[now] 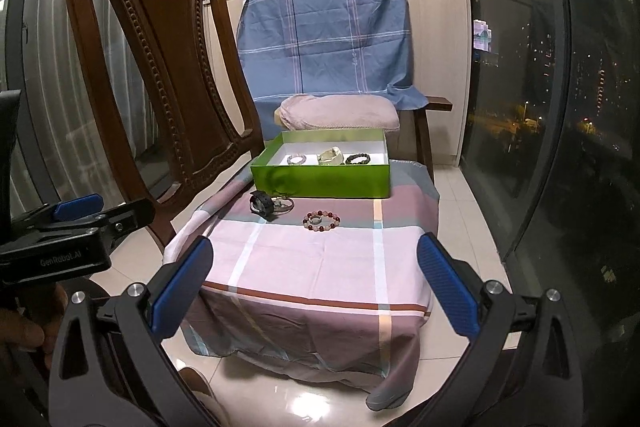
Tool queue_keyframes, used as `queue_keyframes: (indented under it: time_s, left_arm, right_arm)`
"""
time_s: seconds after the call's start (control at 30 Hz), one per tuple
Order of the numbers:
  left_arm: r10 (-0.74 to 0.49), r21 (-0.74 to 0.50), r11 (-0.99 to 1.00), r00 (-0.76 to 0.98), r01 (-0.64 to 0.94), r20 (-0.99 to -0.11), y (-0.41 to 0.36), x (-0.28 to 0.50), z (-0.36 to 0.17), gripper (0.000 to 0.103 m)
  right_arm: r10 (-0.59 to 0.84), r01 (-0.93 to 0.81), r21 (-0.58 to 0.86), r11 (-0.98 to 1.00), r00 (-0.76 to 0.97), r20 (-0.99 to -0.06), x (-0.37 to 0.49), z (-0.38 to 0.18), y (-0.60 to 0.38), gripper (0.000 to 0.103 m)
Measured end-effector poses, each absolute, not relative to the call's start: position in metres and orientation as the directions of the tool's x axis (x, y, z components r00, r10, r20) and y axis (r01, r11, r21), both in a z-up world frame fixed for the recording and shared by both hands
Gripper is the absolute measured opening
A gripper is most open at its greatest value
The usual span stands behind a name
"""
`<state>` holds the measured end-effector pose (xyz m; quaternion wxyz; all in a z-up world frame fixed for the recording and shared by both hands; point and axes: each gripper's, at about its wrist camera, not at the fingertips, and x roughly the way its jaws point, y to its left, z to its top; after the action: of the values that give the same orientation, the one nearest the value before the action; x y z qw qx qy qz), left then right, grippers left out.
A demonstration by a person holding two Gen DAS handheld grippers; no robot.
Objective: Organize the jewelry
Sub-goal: 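Withdraw both grippers up from the green box, then grasp the black watch strap with the left gripper while the right grasps the red-pink bead bracelet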
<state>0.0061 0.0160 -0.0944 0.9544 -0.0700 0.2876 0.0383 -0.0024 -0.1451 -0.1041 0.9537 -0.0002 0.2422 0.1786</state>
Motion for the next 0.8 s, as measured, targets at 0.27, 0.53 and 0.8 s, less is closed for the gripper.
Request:
queue_keyframes:
  time_s: [0.27,0.53,0.8]
  left_arm:
    - [0.045,-0.111,0.985,0.818,-0.131,-0.573,0.017,0.034,-0.100,0.099]
    - [0.139,-0.066,0.970,0.751,-0.235,-0.645,0.016,0.146,-0.135,0.095]
    - [0.146,-0.108,0.924,0.600,-0.366,-0.786,0.038,0.255,-0.202,0.076]
  right_arm:
    - [0.341,-0.338,0.097,0.936,0.807,-0.483,0.004,-0.112,-0.146,0.100]
    - [0.351,-0.344,0.112,0.932,0.781,-0.516,0.017,-0.128,-0.146,0.099]
    - [0.358,-0.350,0.127,0.928,0.744,-0.564,0.039,-0.149,-0.150,0.099]
